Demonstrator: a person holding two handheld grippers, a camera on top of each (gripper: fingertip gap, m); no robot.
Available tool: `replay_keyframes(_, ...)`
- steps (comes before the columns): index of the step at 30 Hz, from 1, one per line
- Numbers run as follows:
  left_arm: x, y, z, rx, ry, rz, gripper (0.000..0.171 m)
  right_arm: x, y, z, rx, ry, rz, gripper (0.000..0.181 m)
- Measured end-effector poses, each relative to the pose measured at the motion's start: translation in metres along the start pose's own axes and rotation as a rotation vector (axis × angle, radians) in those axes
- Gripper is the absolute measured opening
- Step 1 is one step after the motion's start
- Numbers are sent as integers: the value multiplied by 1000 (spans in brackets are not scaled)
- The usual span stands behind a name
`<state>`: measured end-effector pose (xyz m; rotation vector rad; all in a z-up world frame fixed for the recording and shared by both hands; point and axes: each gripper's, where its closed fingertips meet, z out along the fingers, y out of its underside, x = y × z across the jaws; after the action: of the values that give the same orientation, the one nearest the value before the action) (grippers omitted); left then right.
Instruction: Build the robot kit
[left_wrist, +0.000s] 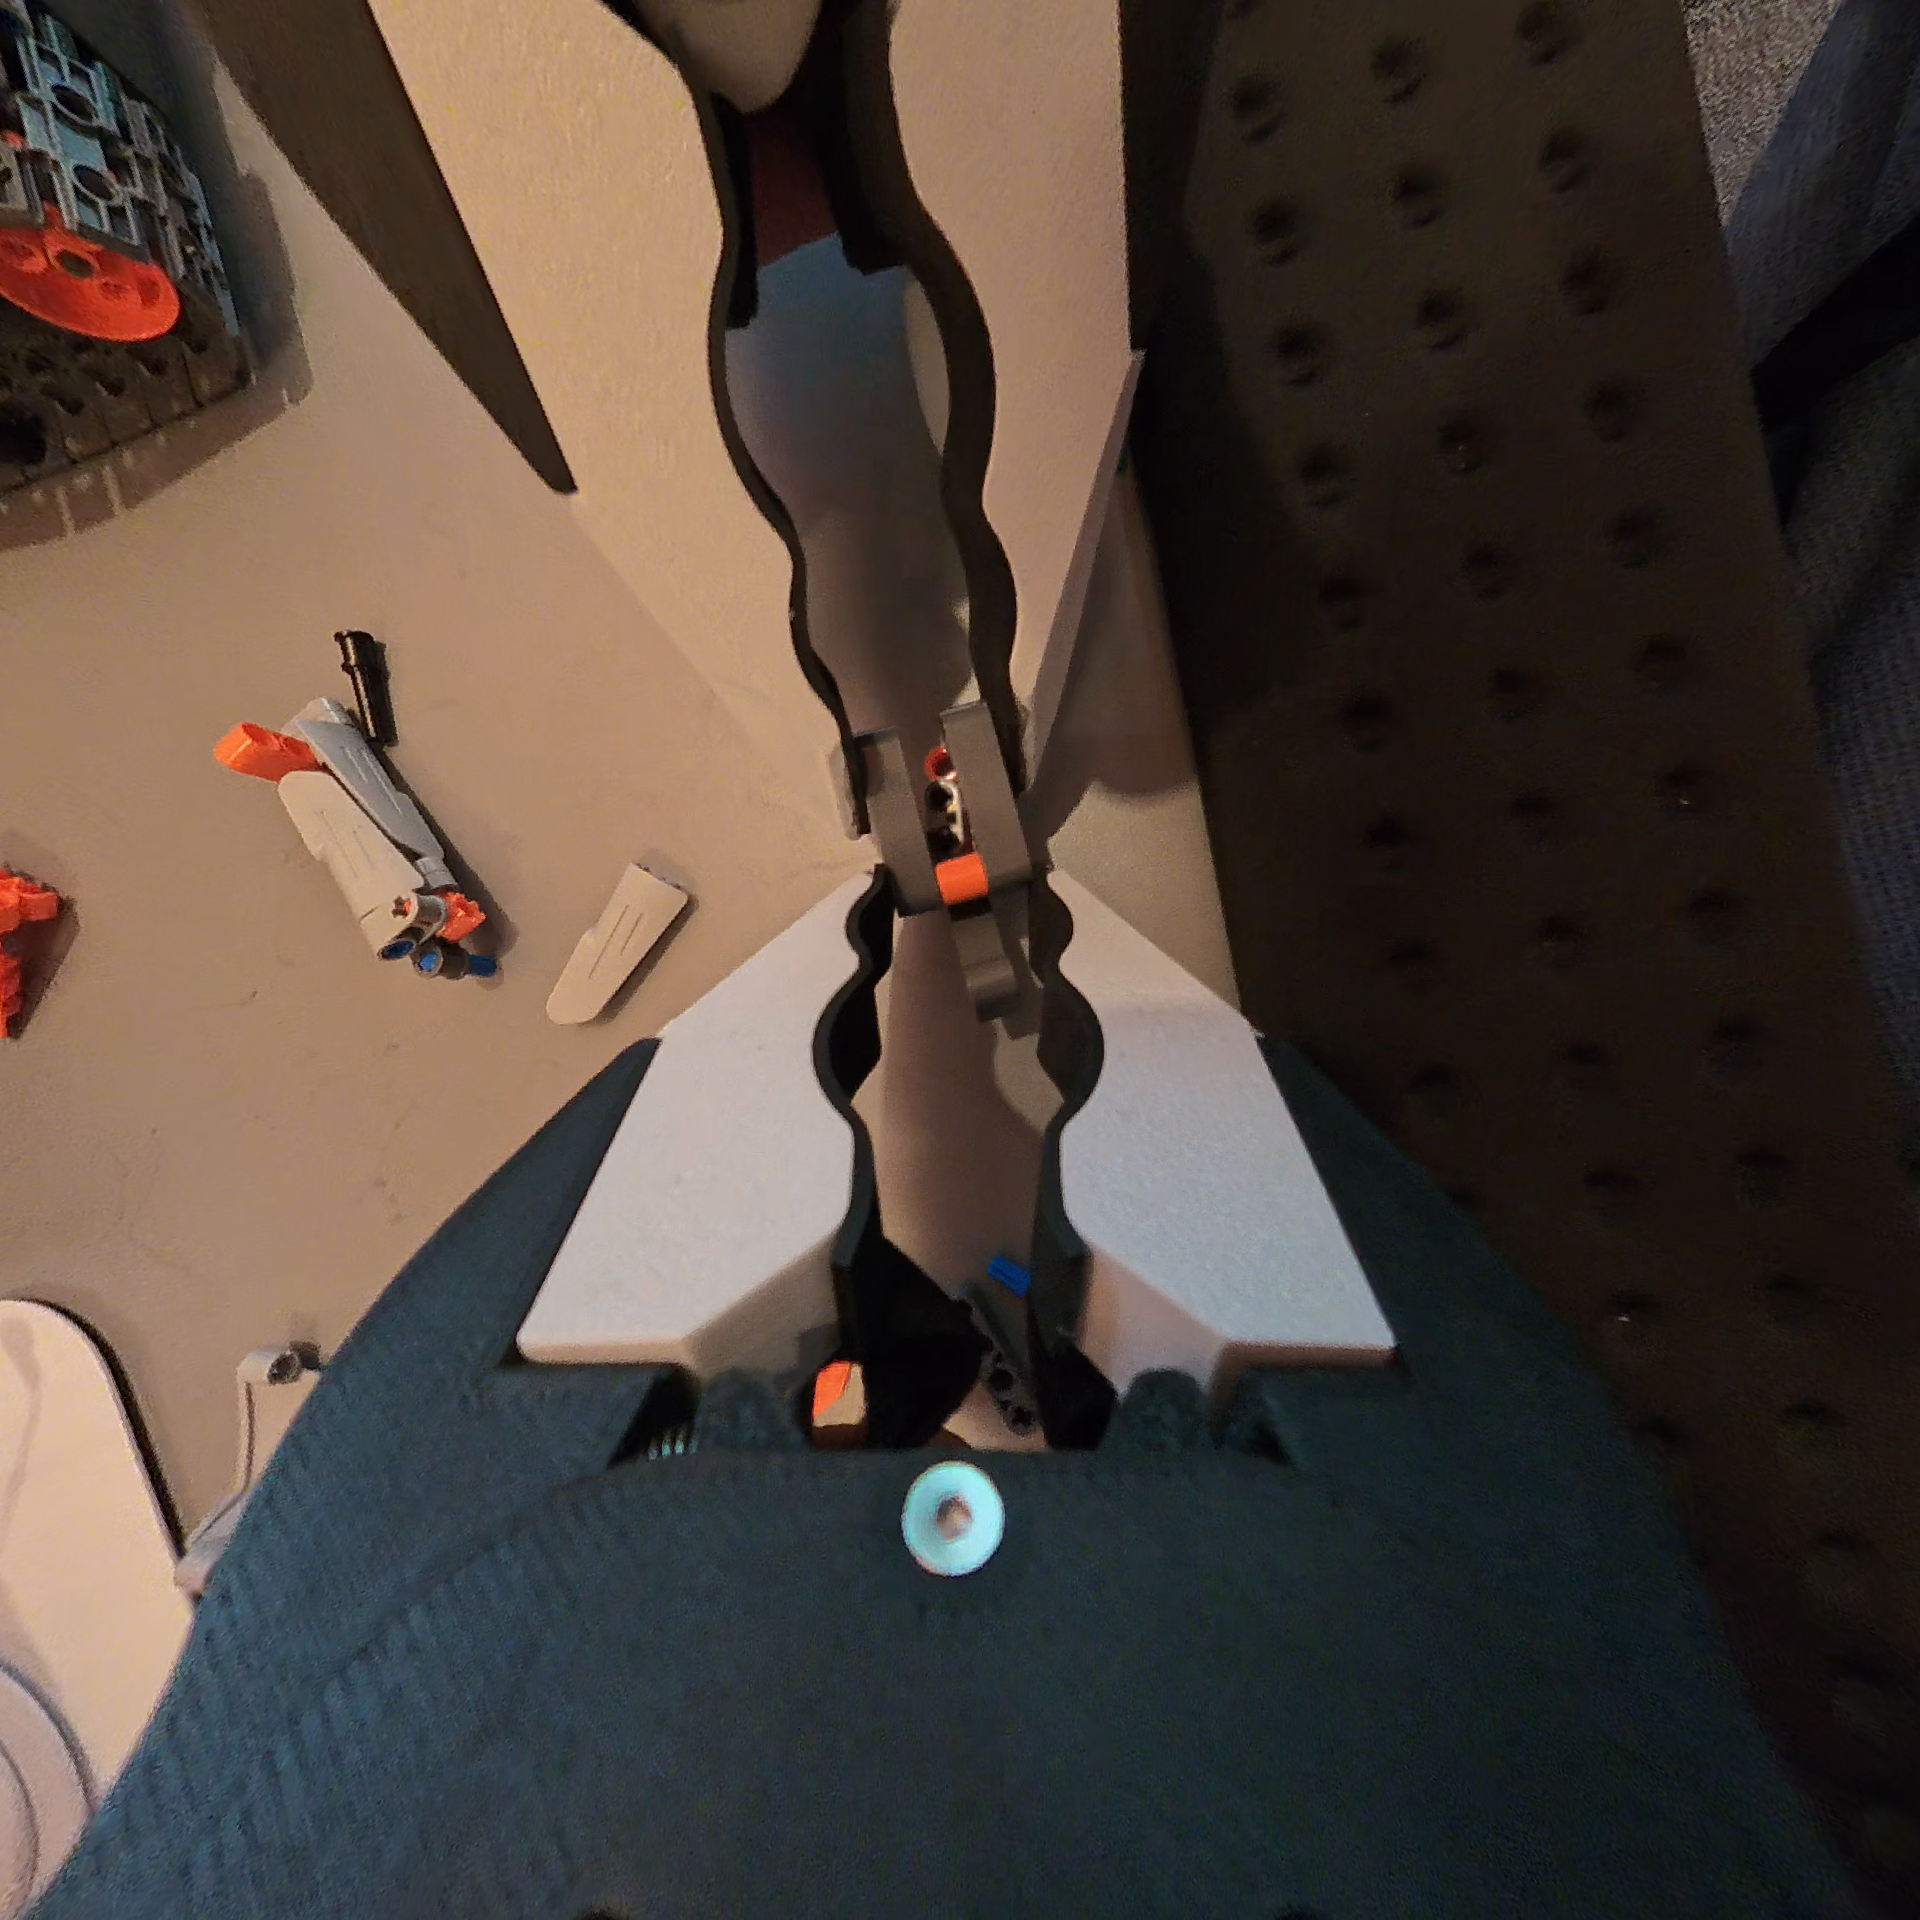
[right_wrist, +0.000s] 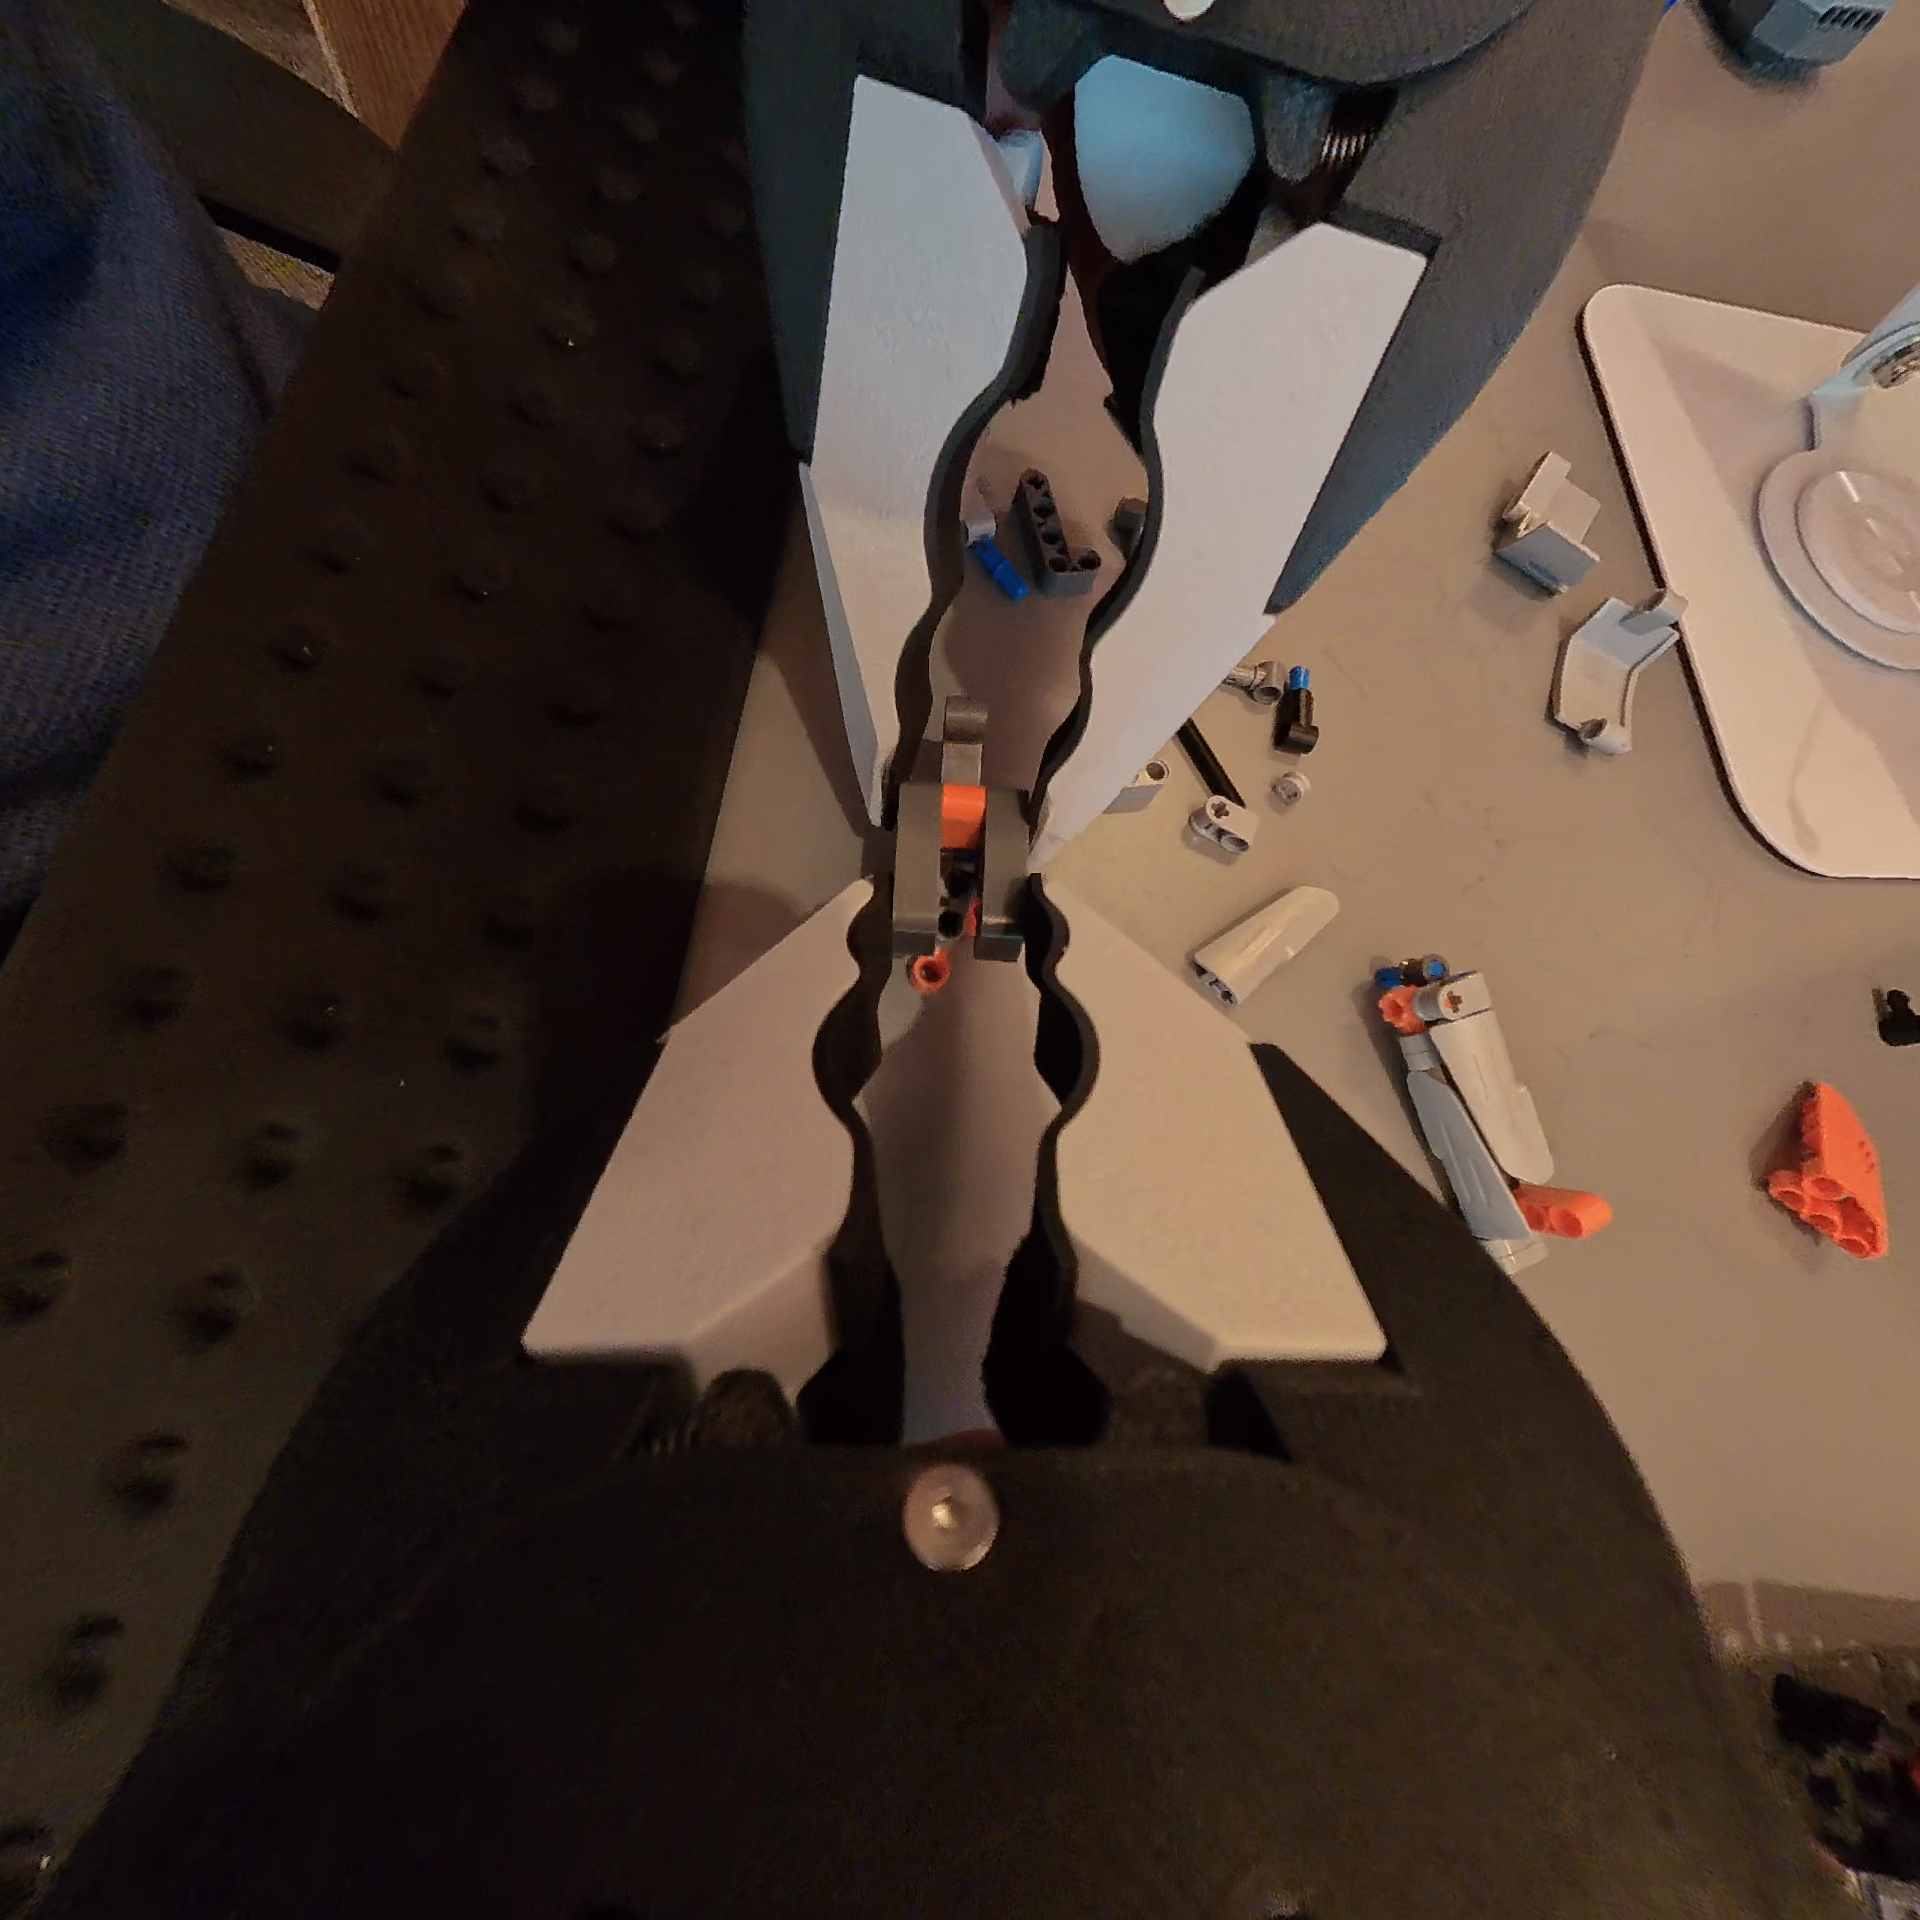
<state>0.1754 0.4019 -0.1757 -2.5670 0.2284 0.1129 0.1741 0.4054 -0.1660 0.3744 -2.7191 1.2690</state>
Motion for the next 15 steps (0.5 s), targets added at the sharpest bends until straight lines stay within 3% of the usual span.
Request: replay_keyframes(15, -3, -3, 2, -14, 8, 34, 24, 1, 2, -4, 3, -2, 36, 23)
